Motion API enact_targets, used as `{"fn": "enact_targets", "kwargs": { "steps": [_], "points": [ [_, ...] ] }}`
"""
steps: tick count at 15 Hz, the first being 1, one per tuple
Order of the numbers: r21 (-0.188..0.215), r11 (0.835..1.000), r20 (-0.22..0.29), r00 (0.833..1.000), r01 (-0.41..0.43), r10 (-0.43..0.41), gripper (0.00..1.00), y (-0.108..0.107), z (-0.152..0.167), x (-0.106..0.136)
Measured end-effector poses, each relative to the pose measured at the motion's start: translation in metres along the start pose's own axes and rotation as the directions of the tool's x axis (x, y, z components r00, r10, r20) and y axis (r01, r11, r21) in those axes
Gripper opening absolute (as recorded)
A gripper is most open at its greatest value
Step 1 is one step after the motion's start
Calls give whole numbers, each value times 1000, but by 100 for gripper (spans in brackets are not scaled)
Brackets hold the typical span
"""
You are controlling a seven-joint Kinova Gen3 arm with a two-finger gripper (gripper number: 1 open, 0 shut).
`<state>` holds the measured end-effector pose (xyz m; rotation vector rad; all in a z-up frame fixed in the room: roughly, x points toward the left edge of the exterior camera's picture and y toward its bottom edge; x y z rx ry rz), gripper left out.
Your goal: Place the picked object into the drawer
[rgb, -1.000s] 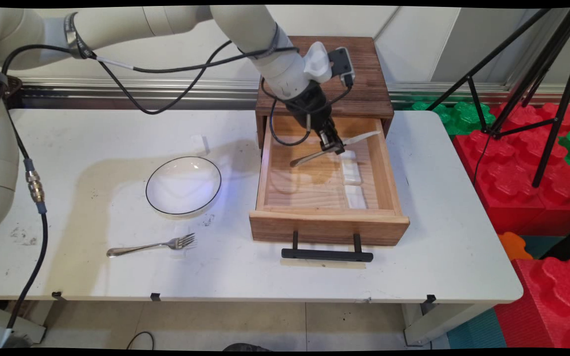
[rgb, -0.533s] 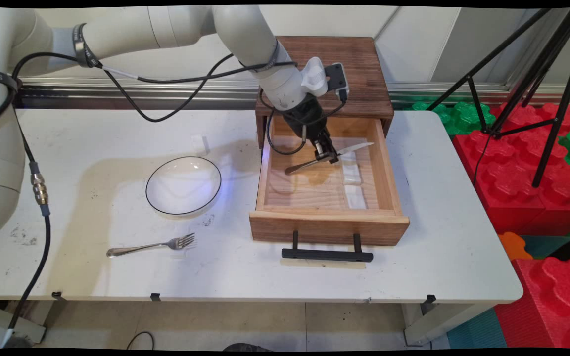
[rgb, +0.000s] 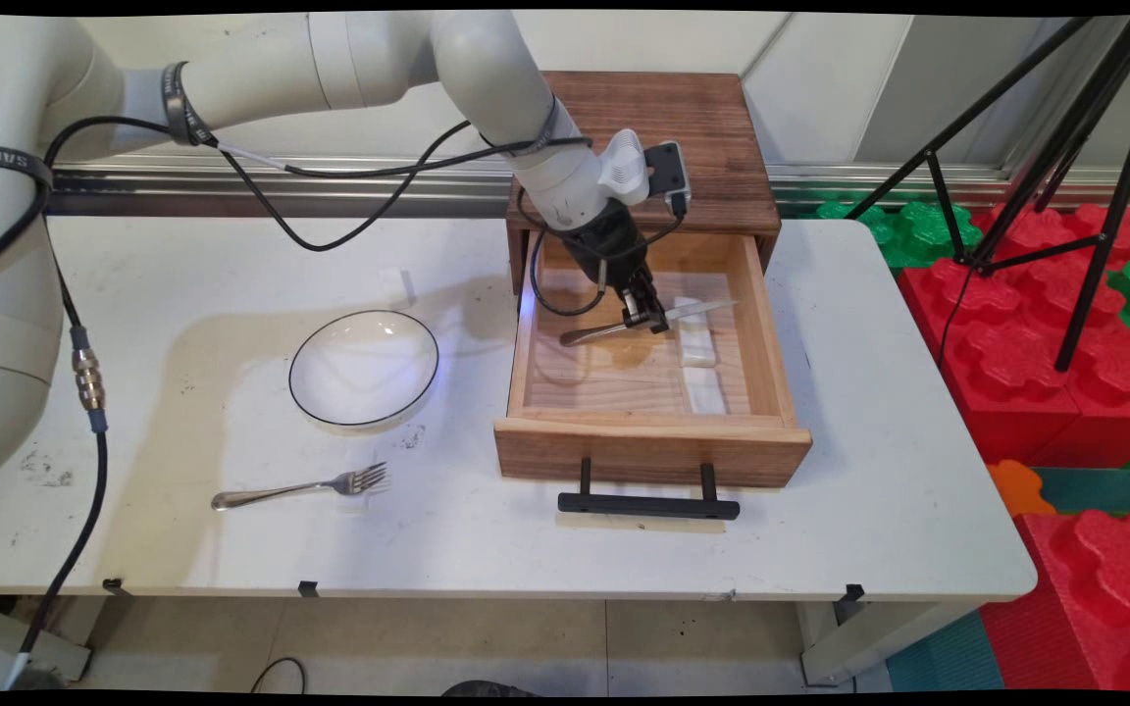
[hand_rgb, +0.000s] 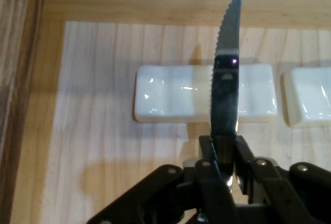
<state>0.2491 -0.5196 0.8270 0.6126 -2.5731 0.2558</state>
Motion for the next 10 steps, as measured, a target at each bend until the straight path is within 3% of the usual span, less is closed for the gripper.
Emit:
{"fn": "enact_targets", "kwargs": {
  "steps": [1,2,10],
  "points": [
    [-2,1000,1,1000,-1,1,0,0,2,0],
    [-3,1000,2,1000,-3,3,100,-1,3,0],
    [6,1000,0,1000,-3,3,100,-3,6,1]
  ]
}}
